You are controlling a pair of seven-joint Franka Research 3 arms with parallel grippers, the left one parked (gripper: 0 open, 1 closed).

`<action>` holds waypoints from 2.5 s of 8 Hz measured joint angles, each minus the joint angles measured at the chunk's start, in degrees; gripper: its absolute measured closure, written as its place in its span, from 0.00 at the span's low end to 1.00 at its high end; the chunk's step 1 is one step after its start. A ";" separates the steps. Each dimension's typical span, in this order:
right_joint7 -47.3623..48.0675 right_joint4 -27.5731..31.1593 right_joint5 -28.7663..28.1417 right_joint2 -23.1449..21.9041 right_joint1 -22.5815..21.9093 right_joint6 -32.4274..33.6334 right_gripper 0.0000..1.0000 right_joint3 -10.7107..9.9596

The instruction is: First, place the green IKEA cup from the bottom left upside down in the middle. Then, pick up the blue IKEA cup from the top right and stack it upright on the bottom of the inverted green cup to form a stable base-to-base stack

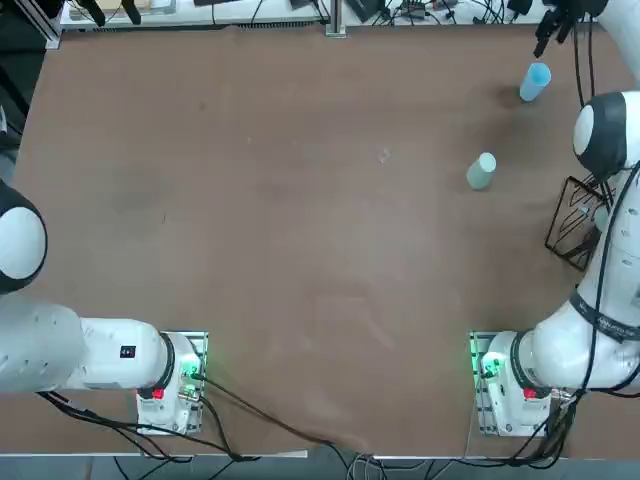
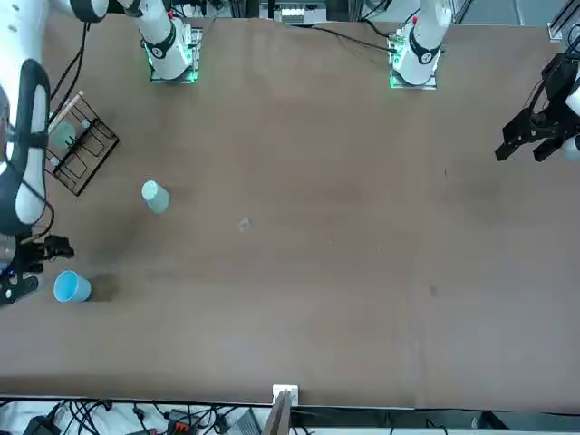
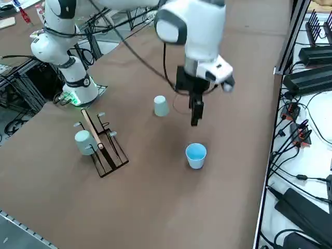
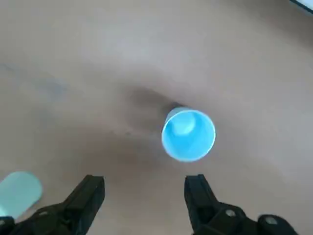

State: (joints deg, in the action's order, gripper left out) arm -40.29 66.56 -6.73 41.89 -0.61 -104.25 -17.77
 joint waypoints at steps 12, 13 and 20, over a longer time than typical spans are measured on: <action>-4.24 3.16 -0.98 8.93 0.84 -14.09 0.79 0.58; -4.82 3.16 -0.98 8.92 0.95 -14.14 0.84 0.58; -7.38 2.13 -1.26 -1.03 0.17 -0.81 0.97 0.58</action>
State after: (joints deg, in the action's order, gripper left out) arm -47.67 68.69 -8.00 40.86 -0.44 -105.06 -17.19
